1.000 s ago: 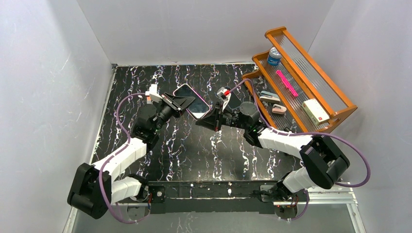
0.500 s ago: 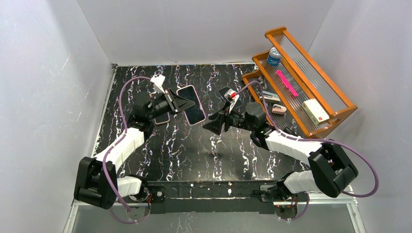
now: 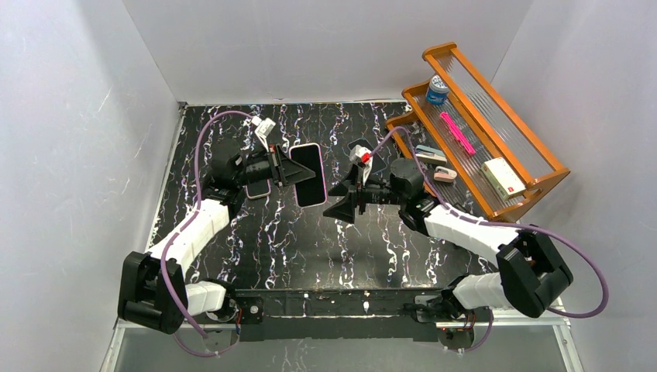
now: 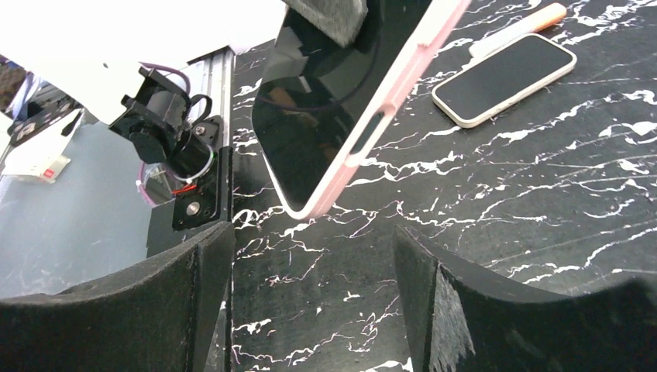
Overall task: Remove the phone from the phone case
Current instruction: Remove the phone case from the phone.
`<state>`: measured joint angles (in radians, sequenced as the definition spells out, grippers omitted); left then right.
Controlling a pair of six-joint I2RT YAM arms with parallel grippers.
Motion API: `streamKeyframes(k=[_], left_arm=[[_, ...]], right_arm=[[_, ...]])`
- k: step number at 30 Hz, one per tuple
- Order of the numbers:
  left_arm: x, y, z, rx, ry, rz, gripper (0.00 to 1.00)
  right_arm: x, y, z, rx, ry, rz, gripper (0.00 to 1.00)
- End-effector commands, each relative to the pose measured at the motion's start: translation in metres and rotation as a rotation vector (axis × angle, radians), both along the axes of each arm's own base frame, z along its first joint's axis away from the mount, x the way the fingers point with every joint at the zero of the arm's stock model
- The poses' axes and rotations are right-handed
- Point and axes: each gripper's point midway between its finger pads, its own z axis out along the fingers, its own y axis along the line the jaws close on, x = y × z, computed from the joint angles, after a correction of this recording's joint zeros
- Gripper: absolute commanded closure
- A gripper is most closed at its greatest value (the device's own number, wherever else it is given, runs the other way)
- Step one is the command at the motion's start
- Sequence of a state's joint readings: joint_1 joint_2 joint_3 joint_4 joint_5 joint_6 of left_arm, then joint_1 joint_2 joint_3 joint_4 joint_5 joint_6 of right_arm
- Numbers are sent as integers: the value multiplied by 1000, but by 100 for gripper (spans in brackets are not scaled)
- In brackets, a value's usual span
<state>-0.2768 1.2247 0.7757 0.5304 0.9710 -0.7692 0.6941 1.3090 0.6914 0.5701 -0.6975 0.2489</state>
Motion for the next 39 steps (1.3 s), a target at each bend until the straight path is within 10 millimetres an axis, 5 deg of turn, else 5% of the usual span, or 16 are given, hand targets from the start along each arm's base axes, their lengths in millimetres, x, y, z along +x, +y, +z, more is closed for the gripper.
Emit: streamKeyframes(k=[1,19,27,39], left_arm=[[-16,-1,33,-20,-147,-81,100],[-33,-9,48,-35,-178,-156,100],[-33,-11,51,-48,-130,-162,100],[-37,-19,53,-65,-50,-187,100]], right_arm=[[-8,9,23,34,-62,123,20],[-24,20,15,-13,-89,390,61],[-23,19,19,-8,-175,399,89],[-24,21,32,10,-377,415,97]])
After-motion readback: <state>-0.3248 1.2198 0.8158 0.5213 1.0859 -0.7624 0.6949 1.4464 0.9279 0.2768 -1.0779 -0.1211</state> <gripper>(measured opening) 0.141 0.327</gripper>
